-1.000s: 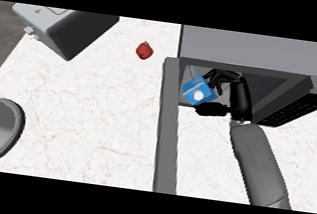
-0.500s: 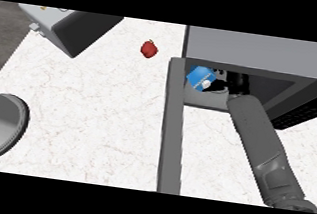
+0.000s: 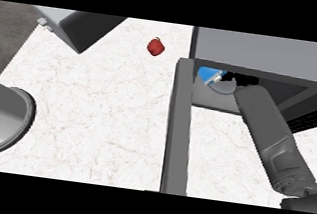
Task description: Pick up the milk, place it into the microwave and close the microwave
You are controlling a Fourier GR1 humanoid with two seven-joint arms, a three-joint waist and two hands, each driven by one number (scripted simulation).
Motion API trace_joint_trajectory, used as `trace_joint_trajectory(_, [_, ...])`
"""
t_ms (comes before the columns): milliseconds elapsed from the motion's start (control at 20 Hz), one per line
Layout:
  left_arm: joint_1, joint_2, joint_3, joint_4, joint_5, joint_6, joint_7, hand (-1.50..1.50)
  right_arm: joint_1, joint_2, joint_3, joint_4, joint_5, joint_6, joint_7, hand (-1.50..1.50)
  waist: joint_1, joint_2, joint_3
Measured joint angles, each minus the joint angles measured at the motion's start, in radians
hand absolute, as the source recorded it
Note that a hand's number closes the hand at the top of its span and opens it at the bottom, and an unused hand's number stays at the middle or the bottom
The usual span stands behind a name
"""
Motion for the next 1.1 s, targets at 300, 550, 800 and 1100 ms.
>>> trace_joint_trajectory(300, [-0.037, 0.012, -0.014, 0.038, -0.023, -0.005, -0.007, -1.5, -0.034, -0.037, 0.009, 0.064, 0.046, -0.127, -0.03, 1.5, 0.017, 0.016, 0.002])
trace_joint_trajectory(550, [-0.054, 0.02, -0.023, 0.054, -0.027, -0.008, -0.007, -1.5, -0.052, -0.084, 0.022, 0.117, 0.082, -0.185, -0.023, 1.5, 0.037, 0.023, -0.001])
trace_joint_trajectory(800, [-0.068, 0.024, -0.029, 0.063, -0.043, -0.012, -0.012, -1.5, -0.053, -0.151, 0.03, 0.196, 0.114, -0.303, 0.091, -1.5, 0.051, 0.032, -0.005])
trace_joint_trajectory(1100, [-0.098, 0.033, -0.037, 0.077, -0.091, -0.008, -0.019, -1.5, -0.067, -0.152, 0.052, 0.2, 0.14, -0.312, 0.088, -1.5, 0.056, 0.033, -0.002])
